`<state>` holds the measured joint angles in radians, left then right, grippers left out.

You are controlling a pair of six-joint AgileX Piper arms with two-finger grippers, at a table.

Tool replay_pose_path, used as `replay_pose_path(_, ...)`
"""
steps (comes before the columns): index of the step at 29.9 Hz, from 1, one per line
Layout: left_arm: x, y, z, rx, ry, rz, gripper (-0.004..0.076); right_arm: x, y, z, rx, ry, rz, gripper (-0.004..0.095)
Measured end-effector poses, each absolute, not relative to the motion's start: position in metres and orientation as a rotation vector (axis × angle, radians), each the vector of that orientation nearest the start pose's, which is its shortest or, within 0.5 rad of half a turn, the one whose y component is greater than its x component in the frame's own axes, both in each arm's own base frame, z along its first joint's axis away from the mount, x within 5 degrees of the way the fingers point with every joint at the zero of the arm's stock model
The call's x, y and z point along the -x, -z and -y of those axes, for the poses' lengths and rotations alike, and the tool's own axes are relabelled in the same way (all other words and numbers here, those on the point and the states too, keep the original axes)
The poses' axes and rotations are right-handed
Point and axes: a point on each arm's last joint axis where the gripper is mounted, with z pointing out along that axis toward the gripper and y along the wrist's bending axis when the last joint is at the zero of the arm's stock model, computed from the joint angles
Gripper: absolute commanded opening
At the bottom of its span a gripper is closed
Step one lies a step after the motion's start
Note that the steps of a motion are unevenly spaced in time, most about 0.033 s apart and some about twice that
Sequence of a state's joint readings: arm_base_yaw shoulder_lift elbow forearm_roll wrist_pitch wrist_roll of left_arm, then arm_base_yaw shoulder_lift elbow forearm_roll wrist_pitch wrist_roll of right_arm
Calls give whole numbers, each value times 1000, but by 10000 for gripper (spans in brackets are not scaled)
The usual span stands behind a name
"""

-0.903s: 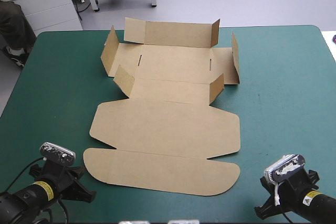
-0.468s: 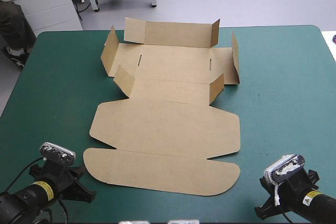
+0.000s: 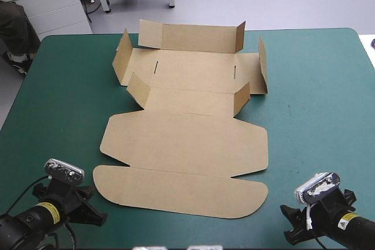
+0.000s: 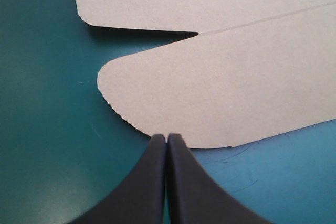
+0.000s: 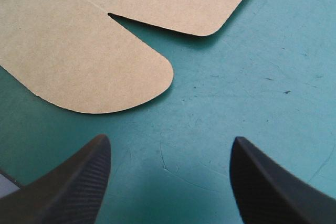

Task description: Fold the box

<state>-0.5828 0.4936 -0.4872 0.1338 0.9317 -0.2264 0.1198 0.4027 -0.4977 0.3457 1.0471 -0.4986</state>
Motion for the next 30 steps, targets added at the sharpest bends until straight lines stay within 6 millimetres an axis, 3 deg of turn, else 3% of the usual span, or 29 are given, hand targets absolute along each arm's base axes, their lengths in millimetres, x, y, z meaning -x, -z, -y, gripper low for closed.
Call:
replay_pose_path(9,-70,-265,35,-476,205,-2374,-10,-51,-274,-34,519,-330,-2328,678)
replay_pose_path(17,-70,-265,35,-476,205,-2374,-10,-53,-311,-35,365,-401,-2315,678)
replay_pose_path(22,-70,-265,35,-476,205,-2374,-10,-74,-325,-37,351,-413,-2363,677)
replay_pose_path(30,-70,-265,35,-476,205,-2374,-10,-140,-344,-45,324,-433,-2483,678)
